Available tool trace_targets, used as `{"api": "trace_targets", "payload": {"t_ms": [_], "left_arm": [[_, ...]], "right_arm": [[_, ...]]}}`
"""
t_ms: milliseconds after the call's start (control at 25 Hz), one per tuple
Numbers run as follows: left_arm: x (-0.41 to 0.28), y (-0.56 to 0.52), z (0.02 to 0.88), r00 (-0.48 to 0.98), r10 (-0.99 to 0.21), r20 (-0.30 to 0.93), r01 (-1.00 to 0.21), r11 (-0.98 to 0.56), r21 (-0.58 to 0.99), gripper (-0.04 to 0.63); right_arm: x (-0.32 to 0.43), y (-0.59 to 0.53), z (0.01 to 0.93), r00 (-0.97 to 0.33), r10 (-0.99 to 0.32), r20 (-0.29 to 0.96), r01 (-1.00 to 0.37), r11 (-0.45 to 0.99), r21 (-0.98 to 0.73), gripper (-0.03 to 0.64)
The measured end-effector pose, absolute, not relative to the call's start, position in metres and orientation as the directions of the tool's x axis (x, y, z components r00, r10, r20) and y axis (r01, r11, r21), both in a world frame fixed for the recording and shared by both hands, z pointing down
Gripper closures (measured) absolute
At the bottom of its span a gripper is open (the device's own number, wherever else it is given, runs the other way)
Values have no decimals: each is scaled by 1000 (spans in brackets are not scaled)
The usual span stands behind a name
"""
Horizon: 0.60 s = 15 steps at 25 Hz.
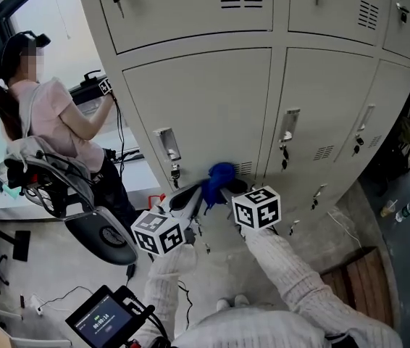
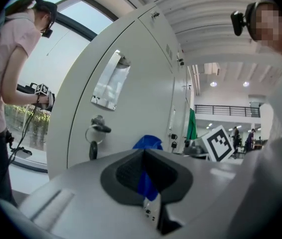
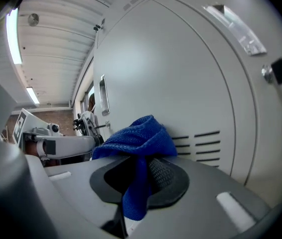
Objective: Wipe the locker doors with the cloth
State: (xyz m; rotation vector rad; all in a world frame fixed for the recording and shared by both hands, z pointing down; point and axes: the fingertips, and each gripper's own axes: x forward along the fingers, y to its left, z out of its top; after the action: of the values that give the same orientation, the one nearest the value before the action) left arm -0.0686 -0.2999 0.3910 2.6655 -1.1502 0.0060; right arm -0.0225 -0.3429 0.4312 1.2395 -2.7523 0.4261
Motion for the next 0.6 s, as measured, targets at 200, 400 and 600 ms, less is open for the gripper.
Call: {"api": "trace_targets", "payload": {"t_ms": [200,400,600], "left_arm": [[-66,-306,334,698,-716,-28,-702,-691,174,597],[-42,-300,270,744,-653,-141,-647,-757,92,597],[-29,-294,220,754,-614,-234,-628,-778,16,597]], "right_arm": [[9,-342,355,-648,-761,30,-749,629,-209,568],[38,-333,264,-609,-782,-129,-780,621,-79,568],[58,-330,198,-580,-785,-218,-810,584,53,568]]}}
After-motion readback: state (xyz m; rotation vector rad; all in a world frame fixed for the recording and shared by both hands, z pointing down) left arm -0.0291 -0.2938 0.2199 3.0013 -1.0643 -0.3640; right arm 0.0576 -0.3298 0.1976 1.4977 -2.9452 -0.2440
